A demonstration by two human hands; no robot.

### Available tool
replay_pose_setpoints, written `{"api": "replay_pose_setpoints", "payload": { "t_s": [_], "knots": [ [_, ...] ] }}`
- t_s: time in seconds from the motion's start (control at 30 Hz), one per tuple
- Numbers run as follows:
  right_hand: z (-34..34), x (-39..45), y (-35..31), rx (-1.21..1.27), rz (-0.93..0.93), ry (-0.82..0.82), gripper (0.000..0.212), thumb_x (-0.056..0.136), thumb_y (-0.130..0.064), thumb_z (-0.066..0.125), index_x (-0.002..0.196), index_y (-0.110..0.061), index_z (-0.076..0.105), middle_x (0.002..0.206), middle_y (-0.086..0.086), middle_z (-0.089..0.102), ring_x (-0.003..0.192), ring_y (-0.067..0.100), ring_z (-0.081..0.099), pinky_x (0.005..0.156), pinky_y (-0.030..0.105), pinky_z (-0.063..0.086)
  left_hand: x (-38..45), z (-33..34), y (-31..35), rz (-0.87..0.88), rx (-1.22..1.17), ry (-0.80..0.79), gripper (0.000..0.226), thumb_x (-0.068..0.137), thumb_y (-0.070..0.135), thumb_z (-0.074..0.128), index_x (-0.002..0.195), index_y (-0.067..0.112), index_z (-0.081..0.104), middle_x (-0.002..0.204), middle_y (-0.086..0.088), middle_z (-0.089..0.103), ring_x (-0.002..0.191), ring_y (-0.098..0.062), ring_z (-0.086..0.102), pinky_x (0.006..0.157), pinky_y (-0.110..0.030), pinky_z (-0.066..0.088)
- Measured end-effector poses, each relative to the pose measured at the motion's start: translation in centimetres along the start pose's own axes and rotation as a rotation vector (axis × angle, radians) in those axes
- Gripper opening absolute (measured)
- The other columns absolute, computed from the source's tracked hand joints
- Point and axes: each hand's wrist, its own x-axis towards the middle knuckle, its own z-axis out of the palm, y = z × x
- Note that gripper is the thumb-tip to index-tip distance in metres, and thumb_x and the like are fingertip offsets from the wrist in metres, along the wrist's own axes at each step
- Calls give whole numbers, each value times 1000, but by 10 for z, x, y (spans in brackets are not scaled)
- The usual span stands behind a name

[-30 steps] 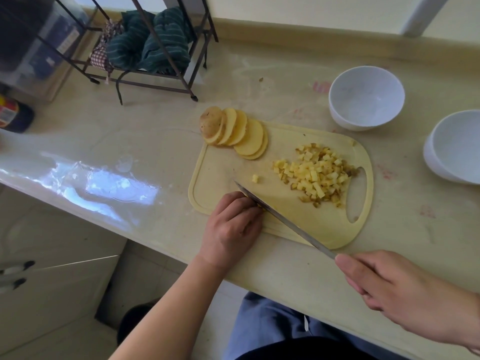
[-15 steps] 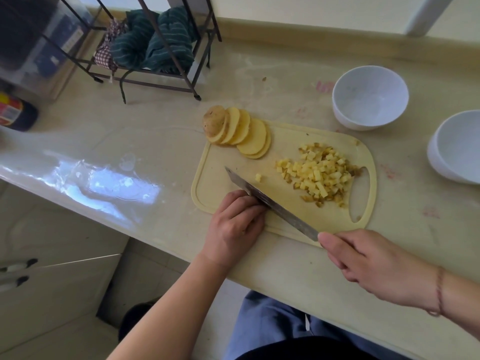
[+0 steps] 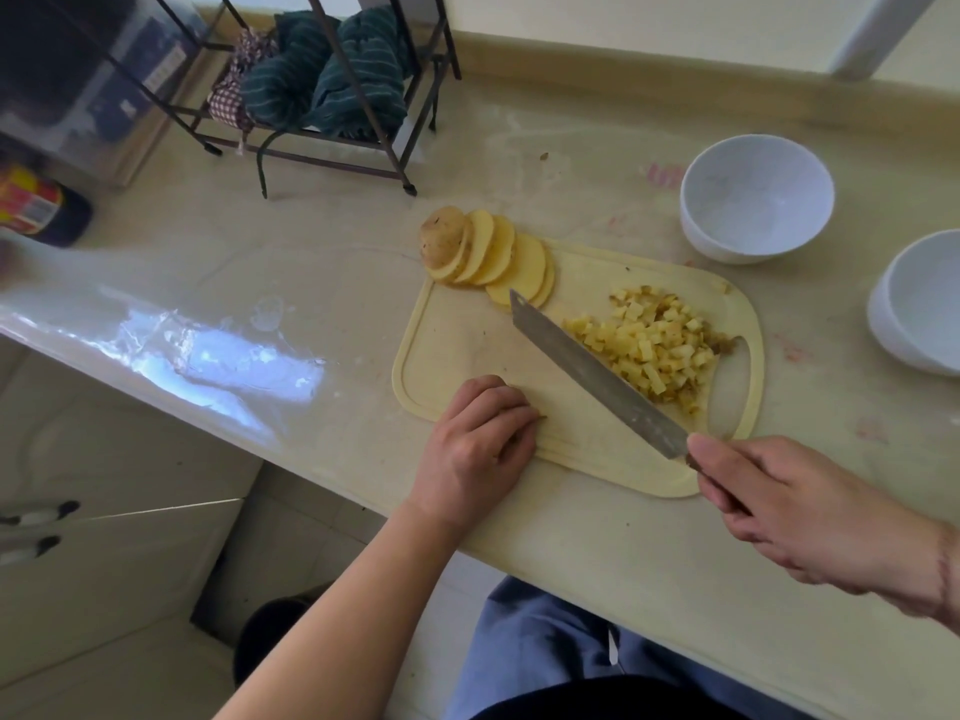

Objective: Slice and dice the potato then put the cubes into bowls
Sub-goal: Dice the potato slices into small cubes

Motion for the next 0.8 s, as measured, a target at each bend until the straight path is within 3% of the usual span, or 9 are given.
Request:
{"api": "replay_pose_setpoints", "payload": {
  "t_s": [0.23, 0.37, 0.43, 0.5, 0.57, 0.7, 0.8],
  "knots": [
    [-3, -13, -5, 44, -15, -20, 55, 83, -67, 41, 68, -15, 42, 54, 2, 28, 43, 15, 19, 40, 22, 17, 8, -9, 8, -54, -68, 37, 8, 88, 4, 74, 95, 0, 76, 98, -12, 69, 98, -29, 64, 86, -43, 55],
    [-13, -23, 3, -350, -322, 184, 72, 79, -82, 28, 62, -14, 42, 45, -5, 42, 42, 10, 38, 44, 21, 31, 30, -32, 28, -185, -108, 339, 13, 88, 9, 61, 100, 9, 60, 102, -8, 59, 98, -27, 57, 86, -39, 47],
    [-20, -23, 13, -584, -350, 281, 71, 76, -86, 16, 59, -22, 41, 48, -7, 50, 46, 9, 48, 48, 23, 37, 48, -41, 36, -162, -97, 407, 10, 87, 14, 59, 95, 12, 54, 97, -7, 55, 92, -27, 53, 84, -35, 42],
    [-22, -22, 19, -795, -384, 378, 72, 72, -87, -9, 66, -31, 37, 57, -9, 52, 56, 7, 54, 53, 26, 40, 63, -44, 40, -61, -74, 311, 10, 88, 19, 62, 87, 13, 54, 88, -4, 57, 85, -25, 52, 81, -34, 41],
    [-21, -18, 24, -903, -422, 436, 79, 66, -82, -26, 74, -33, 35, 69, -11, 57, 67, 7, 60, 62, 28, 47, 76, -41, 41, -1, -26, 96, 21, 88, 27, 67, 77, 12, 57, 79, 1, 56, 78, -20, 50, 74, -34, 42],
    [-16, -15, 31, -999, -412, 427, 93, 56, -75, -41, 87, -34, 37, 83, -10, 61, 75, 9, 63, 69, 30, 49, 93, -26, 36, -98, 141, -412, 36, 82, 56, 61, 70, 25, 48, 69, 15, 44, 71, -14, 45, 67, -34, 44],
    [-13, -15, 30, -1061, -401, 406, 95, 52, -72, -45, 87, -35, 34, 86, -10, 61, 76, 9, 63, 66, 30, 47, 99, -14, 32, -130, 98, -570, 40, 83, 54, 70, 68, 28, 43, 66, 15, 41, 67, -15, 44, 61, -29, 36]
  ]
}}
